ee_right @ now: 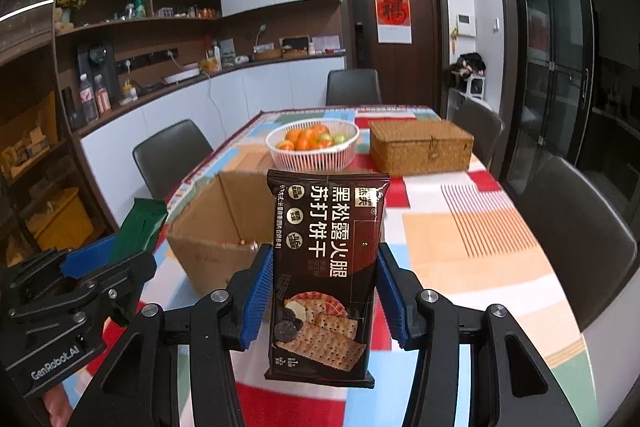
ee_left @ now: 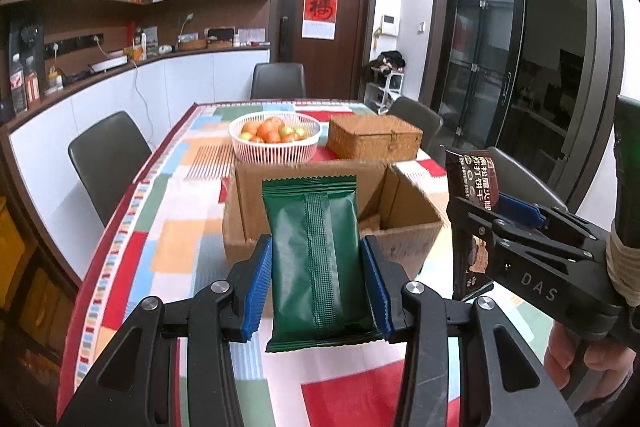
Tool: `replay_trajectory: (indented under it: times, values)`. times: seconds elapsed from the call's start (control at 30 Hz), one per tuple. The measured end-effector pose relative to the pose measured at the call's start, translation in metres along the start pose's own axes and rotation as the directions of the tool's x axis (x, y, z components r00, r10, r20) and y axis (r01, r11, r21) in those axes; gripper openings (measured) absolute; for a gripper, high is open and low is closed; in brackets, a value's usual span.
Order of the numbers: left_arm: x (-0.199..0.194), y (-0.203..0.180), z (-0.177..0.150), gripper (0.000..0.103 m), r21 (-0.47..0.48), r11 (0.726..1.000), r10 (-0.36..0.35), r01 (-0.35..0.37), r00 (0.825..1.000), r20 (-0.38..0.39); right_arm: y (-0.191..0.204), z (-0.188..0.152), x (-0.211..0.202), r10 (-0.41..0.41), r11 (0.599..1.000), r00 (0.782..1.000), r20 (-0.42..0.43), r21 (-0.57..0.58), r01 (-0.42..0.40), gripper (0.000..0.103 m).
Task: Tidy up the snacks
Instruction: 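Carry both packs over the box and open both grippers to drop them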
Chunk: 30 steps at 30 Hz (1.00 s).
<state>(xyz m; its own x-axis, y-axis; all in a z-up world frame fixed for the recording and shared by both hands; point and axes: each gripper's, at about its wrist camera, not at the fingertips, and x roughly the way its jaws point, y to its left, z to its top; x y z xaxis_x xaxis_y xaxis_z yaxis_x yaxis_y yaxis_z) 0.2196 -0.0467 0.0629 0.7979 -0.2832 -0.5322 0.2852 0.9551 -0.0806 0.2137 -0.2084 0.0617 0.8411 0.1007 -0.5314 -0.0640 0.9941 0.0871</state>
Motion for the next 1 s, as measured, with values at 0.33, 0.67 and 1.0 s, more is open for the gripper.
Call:
replay_trajectory:
  times: [0.33, 0.67, 1.0]
  values:
    - [0.011, 0.008, 0.036, 0.043, 0.019, 1.0, 0.02, -0.021, 0.999, 0.036, 0.002, 0.037, 0.013, 0.003, 1.0, 0.999, 0.044, -0.021, -0.002, 0.051]
    - [0.044, 0.02, 0.067, 0.043, 0.009, 1.0, 0.024, -0.024, 1.0, 0.007, 0.005, 0.067, 0.042, 0.01, 0.999, 0.999, 0.038, -0.034, -0.008, 0.051]
    - [0.094, 0.033, 0.074, 0.043, 0.008, 0.998, 0.062, -0.062, 0.996, -0.07, 0.003, 0.076, 0.087, -0.008, 0.999, 0.999, -0.034, -0.036, 0.007, 0.051]
